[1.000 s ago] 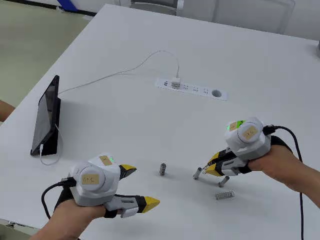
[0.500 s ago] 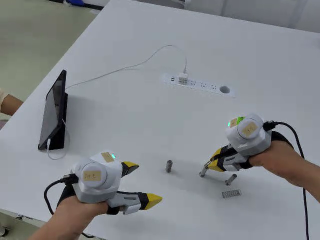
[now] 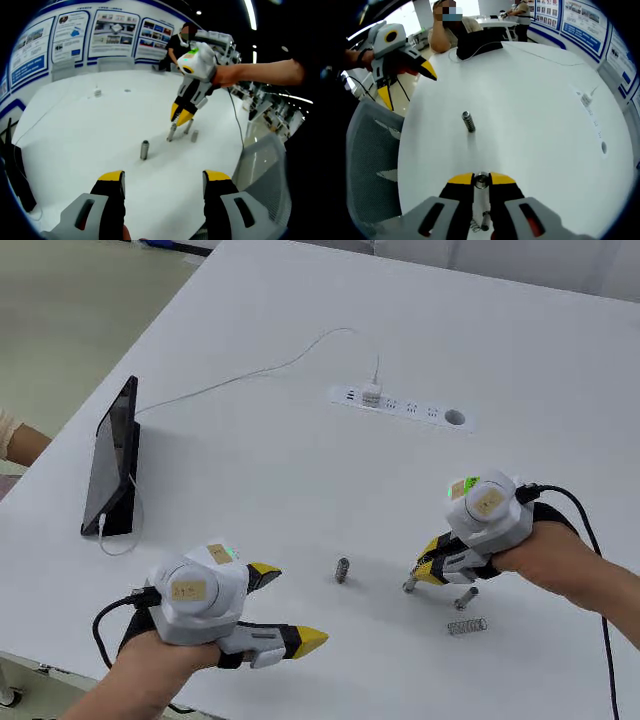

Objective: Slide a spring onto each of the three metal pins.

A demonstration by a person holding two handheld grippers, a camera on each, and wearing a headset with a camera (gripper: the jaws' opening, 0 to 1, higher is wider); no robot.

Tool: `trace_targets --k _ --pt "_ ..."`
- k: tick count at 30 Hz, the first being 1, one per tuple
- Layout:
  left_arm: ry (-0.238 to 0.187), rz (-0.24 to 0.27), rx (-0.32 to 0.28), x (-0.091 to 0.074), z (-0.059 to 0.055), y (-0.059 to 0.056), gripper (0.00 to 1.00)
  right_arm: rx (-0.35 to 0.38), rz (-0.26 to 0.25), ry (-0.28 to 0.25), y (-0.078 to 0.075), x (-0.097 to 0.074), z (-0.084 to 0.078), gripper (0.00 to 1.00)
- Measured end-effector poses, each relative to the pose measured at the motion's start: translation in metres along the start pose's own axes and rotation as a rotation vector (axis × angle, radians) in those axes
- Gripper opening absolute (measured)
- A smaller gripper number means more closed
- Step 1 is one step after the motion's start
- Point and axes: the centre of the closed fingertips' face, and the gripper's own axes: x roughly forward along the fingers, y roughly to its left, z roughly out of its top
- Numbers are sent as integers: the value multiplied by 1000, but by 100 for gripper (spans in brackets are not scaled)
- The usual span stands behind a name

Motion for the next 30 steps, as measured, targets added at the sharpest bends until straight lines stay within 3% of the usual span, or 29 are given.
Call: trace_targets --k 30 --pt "7 3 -4 2 -2 0 63 -46 0 55 0 30 -19 13"
